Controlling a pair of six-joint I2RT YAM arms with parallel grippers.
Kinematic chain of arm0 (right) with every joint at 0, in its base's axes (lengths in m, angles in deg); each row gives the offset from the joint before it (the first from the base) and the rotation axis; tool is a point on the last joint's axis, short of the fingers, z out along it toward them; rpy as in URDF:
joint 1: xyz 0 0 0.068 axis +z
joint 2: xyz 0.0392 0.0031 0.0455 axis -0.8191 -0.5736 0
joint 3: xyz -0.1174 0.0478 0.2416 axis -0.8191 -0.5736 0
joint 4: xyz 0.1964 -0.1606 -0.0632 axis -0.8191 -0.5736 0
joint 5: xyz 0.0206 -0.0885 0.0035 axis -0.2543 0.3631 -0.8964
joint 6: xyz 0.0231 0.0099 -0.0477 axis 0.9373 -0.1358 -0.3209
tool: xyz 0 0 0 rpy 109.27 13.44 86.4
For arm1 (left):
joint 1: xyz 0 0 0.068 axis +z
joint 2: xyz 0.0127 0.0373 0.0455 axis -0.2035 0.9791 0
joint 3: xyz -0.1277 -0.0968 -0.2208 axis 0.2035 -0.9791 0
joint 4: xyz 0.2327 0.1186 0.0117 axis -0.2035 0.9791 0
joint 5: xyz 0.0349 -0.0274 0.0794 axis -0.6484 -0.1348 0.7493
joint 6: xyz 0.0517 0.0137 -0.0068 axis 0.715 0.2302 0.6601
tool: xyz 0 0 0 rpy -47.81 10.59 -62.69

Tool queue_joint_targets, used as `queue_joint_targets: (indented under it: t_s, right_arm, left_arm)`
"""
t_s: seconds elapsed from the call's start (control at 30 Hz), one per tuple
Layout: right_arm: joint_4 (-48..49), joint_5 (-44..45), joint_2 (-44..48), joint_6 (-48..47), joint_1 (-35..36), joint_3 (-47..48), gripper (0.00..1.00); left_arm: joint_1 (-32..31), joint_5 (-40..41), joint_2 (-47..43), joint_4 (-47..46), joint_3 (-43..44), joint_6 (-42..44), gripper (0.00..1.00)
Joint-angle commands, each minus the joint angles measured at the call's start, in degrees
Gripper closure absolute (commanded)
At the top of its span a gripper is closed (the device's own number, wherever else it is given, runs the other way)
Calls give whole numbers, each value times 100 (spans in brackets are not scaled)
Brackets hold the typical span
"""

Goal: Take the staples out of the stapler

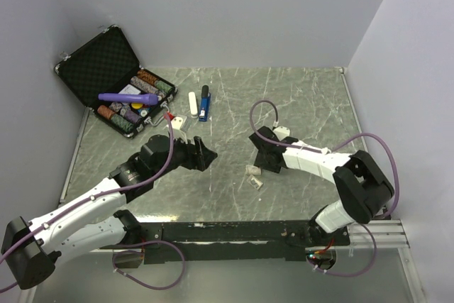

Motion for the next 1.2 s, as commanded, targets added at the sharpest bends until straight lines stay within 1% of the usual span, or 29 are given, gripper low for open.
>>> queue_joint_targets:
  t_s: [0.0,0.57,0.77,1.17]
  right_arm:
    - [76,-57,-199,213,-58,301,47]
    - [287,-523,-718,292,-40,609,46]
    - [278,-681,-937,231,258,890,46]
    - [524,-1455,-1509,-77,935,1277,47]
  left_arm:
    - [-28,-44,-58,-227,5,-81,20]
    - [-28,-71,-67,-236,5,-73,20]
    - [-28,-53,-102,-210,14,-73,20]
    - [-19,52,-207,-95,23,-82,20]
